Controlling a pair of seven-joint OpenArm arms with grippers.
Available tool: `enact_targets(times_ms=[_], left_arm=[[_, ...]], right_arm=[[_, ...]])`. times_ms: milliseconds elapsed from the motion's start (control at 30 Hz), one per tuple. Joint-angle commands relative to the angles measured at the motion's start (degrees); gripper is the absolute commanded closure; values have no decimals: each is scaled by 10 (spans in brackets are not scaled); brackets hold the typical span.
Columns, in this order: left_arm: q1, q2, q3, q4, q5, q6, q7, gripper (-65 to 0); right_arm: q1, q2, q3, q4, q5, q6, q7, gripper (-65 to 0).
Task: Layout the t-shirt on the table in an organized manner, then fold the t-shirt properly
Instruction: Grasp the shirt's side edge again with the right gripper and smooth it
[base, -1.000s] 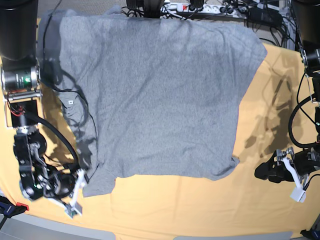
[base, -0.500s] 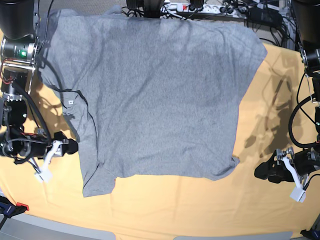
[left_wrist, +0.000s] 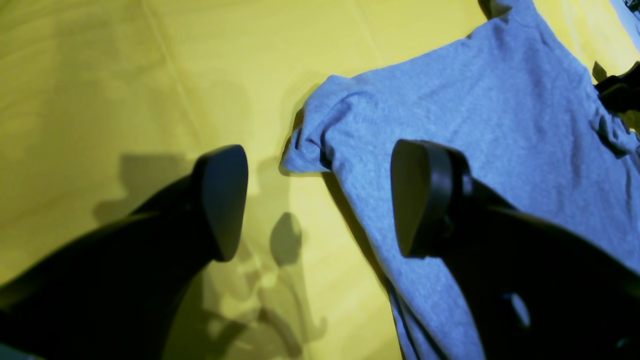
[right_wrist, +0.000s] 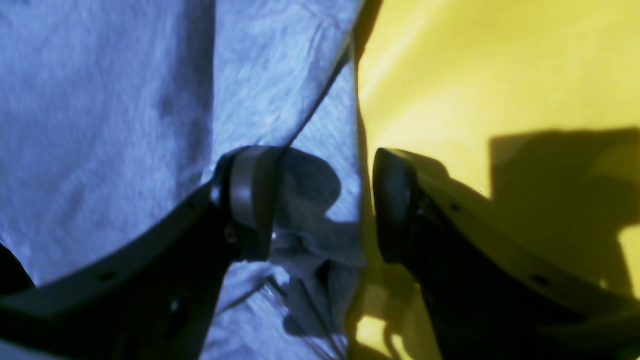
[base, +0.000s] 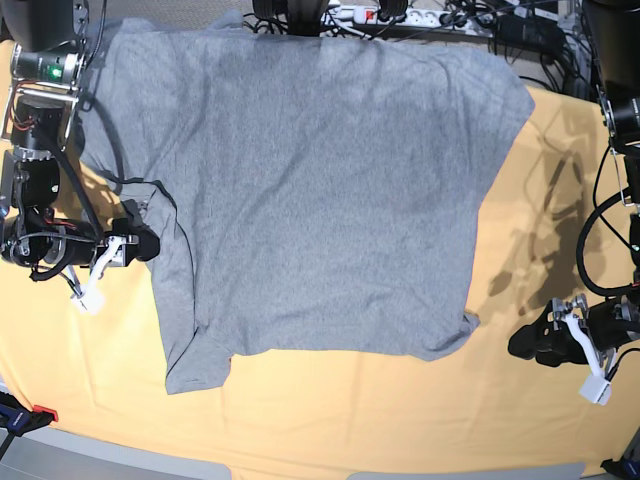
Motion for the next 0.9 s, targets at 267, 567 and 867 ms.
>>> enact_targets(times_ms=[267, 567, 867], left_arm=[[-19, -11, -6, 7, -15, -2, -13, -451], [-19, -11, -6, 7, -13, -2, -13, -451], [-19, -11, -6, 7, -13, -2, -13, -450]], right_arm=[[21, 9, 5, 10, 143, 41, -46, -334], [37, 23, 5, 21, 151, 41, -55, -334], [27, 20, 5, 93, 123, 41, -62, -334]])
